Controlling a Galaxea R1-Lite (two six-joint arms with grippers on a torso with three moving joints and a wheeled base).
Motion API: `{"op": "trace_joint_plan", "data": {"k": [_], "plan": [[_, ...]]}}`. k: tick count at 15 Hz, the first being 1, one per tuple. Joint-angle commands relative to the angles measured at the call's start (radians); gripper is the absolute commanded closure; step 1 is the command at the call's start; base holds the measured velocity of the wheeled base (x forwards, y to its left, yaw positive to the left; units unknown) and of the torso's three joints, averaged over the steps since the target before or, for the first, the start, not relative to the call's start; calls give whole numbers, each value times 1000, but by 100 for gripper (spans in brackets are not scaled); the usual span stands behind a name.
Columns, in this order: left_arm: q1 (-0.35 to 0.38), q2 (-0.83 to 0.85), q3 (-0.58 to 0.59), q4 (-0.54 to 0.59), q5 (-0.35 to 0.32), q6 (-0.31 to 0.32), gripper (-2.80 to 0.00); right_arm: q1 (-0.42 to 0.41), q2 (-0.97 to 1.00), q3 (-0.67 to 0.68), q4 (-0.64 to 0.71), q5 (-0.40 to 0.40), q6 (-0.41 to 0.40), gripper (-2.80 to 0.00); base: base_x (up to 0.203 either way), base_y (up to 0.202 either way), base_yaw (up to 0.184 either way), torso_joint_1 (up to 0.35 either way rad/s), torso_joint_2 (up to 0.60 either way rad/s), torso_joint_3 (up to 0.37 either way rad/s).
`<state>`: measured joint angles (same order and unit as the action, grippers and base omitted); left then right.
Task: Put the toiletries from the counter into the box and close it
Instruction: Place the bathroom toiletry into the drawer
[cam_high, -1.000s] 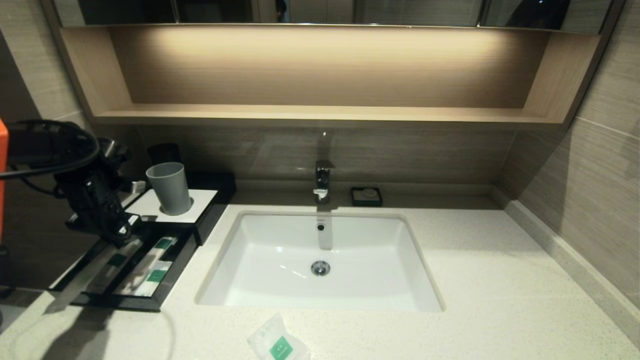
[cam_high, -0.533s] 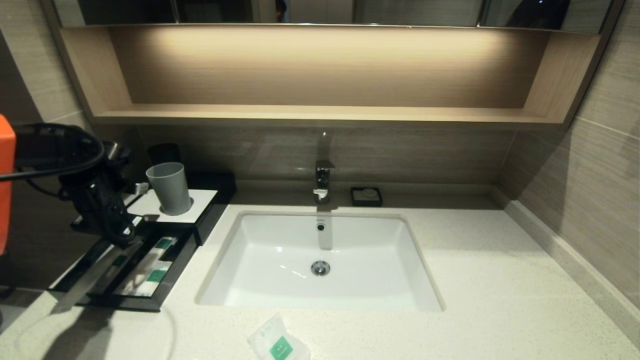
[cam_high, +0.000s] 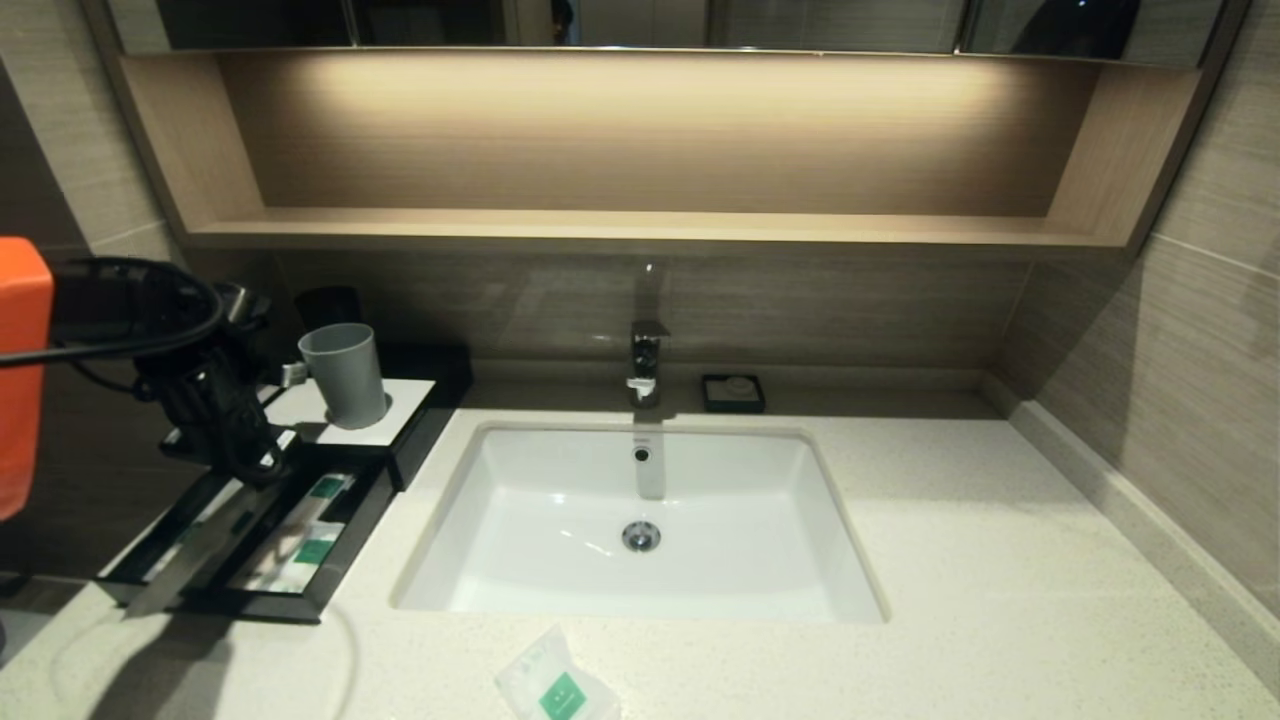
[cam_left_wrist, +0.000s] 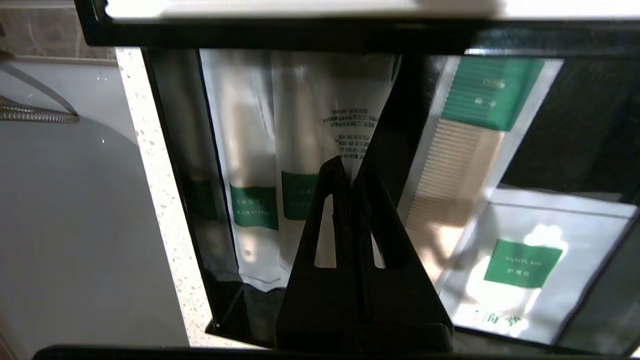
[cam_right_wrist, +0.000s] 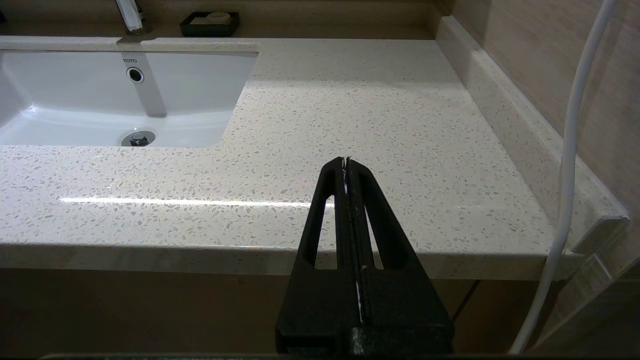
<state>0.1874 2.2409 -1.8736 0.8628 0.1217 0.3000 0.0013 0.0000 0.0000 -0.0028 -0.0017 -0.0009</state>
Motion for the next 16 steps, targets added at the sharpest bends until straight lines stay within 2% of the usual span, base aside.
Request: {"op": "trace_joint_plan", "data": {"k": [1, 16], "plan": [[1, 5, 1, -1, 1, 2, 0, 0, -2, 2, 0, 0, -1, 0, 0, 0, 0, 0, 0, 0], [0, 30, 2, -56, 1, 10, 0, 0, -2, 2, 0, 0, -1, 0, 0, 0, 0, 0, 0, 0]]}}
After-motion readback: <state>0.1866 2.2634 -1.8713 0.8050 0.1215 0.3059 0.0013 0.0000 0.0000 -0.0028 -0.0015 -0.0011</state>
